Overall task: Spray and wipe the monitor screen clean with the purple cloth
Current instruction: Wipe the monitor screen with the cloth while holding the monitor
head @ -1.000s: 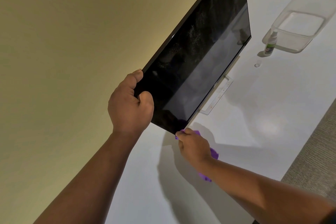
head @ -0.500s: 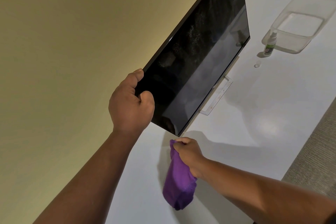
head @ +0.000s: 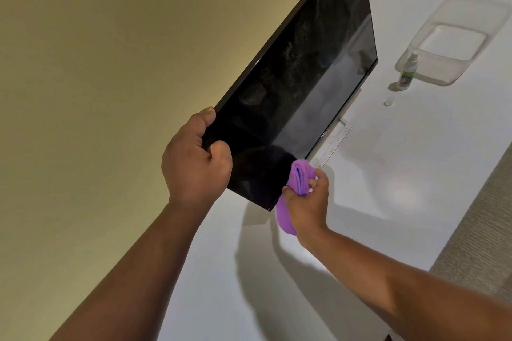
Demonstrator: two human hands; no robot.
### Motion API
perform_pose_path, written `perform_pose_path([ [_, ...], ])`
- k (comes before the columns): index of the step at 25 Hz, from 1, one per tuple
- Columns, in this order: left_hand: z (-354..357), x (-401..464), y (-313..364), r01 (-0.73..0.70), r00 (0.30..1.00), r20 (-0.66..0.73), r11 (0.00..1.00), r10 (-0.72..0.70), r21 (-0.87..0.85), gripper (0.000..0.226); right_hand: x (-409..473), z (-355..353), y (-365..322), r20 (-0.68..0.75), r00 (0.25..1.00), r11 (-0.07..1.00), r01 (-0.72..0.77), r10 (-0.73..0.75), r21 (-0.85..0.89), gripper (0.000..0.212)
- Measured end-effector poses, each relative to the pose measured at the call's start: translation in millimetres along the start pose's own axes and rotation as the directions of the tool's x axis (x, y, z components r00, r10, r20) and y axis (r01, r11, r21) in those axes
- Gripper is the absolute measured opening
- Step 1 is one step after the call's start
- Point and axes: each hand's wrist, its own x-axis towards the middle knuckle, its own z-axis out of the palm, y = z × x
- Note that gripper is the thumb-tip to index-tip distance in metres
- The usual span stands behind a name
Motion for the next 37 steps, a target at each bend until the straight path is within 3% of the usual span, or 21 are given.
perform_pose_path([
  [5,-0.3,-0.1,0.1,0.001,1.000,0.005,1.000,-0.001,-0.007,0.055,-13.9,20.8,18.9,0.139,0.990,0.992,0.033,-0.016,-0.120,0.035],
  [9,-0.1,0.1,0.5,-0.005,1.000,-0.003,1.000,0.005,-0.001,0.054,-27.3,19.2,40.1,0.318,0.930,0.934,-0.066,0.185,-0.351,0.048],
  [12,-0.2,-0.1,0.2,-0.007,1.000,-0.007,1.000,0.007,-0.019,0.054,-27.3,17.3,32.3,0.323,0.895,0.929,-0.210,0.308,-0.303,0.045],
  [15,0.4,1.2,0.0,-0.010,1.000,-0.015,1.000,0.009,-0.024,0.055,-18.3,23.1,0.0,0.246,0.949,0.981,-0.185,0.195,-0.061,0.038],
  [17,1.0,2.1,-0.9,-0.014,1.000,-0.022,1.000,0.013,-0.027,0.055,-14.4,32.5,-20.1,0.232,0.973,0.999,-0.013,0.003,0.040,0.040],
  [20,1.7,1.9,-2.1,-0.017,1.000,-0.017,1.000,0.017,-0.024,0.055,-19.5,42.5,-26.5,0.296,0.936,0.981,0.181,-0.193,0.068,0.043],
  [22,1.4,1.0,-2.4,-0.007,1.000,-0.013,0.999,0.006,-0.040,0.055,-19.2,37.5,-12.1,0.290,0.932,0.974,0.225,-0.216,0.001,0.042],
  [25,0.5,0.2,-2.0,0.009,1.000,-0.011,0.999,-0.010,-0.051,0.056,3.4,21.2,1.5,0.195,0.971,0.980,0.162,-0.138,-0.112,0.037],
  [27,0.8,0.7,-1.2,0.008,1.000,-0.005,0.998,-0.008,-0.055,0.056,24.1,17.4,-8.0,0.102,0.992,0.992,0.090,-0.081,-0.086,0.033],
  [29,1.0,1.0,-0.3,0.007,1.000,-0.005,0.999,-0.007,-0.053,0.056,31.6,22.7,-27.1,0.043,0.992,0.992,0.119,-0.117,-0.035,0.042],
  [32,0.1,1.6,-1.4,0.011,1.000,-0.006,0.999,-0.011,-0.048,0.056,10.1,33.6,-33.0,0.240,0.927,0.955,0.297,-0.289,0.001,0.063],
  [34,-0.1,1.7,-2.8,0.015,1.000,-0.001,0.998,-0.015,-0.058,0.056,-3.9,28.2,-15.9,0.361,0.883,0.936,0.346,-0.302,-0.065,0.058],
  [37,-0.6,0.7,-3.6,0.014,1.000,0.013,0.998,-0.013,-0.062,0.057,20.7,8.4,-10.1,0.208,0.963,0.969,0.201,-0.169,-0.142,0.031],
])
